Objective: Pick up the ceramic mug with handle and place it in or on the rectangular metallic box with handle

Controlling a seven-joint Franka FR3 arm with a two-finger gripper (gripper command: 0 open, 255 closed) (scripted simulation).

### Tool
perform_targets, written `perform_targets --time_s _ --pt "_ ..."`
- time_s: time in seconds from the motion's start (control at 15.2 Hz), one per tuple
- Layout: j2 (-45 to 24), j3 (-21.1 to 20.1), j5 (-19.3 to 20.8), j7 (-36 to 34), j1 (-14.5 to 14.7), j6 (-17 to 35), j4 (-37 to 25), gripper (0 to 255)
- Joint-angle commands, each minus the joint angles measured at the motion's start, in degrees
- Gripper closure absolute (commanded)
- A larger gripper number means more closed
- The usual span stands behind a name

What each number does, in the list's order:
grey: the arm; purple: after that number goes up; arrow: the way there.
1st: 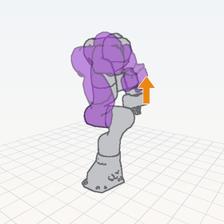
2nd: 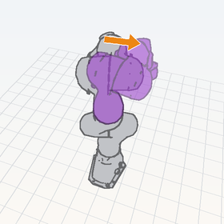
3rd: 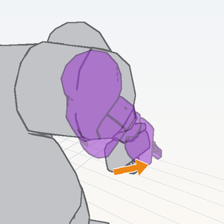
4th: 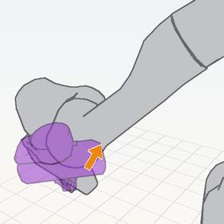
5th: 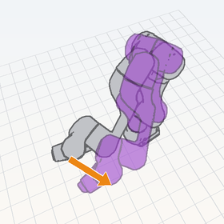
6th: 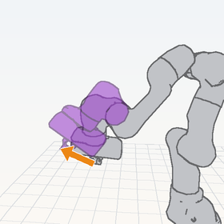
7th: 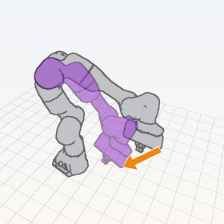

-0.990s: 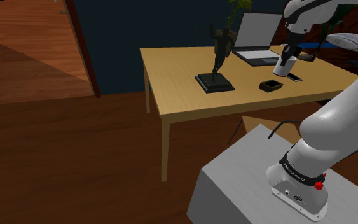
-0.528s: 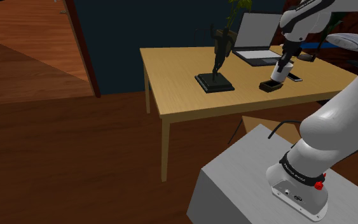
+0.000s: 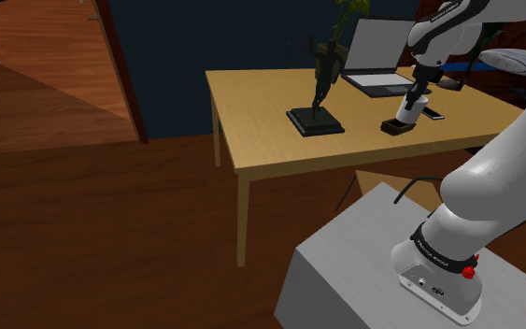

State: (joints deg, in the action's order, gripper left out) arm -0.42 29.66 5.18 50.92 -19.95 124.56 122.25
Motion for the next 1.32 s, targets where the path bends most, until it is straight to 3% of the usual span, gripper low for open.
perform_targets --time_s 0.0,0.07,0.13,0.46,0.73,1.25 --pt "0.0 0.0 0.0 0.0 0.0 0.0 0.0 255" --pt "0.0 0.0 0.0 0.0 0.0 0.0 0.0 255" --pt "0.0 0.0 0.0 0.0 0.0 0.0 0.0 0" --pt "0.0 0.0 0.0 0.0 0.0 0.0 0.0 0" --pt "3.3 -0.5 1.5 -1.1 0.5 -7.2 -4.2 0" --pt "3.3 -0.6 1.5 -1.1 0.5 -7.2 -4.2 0"
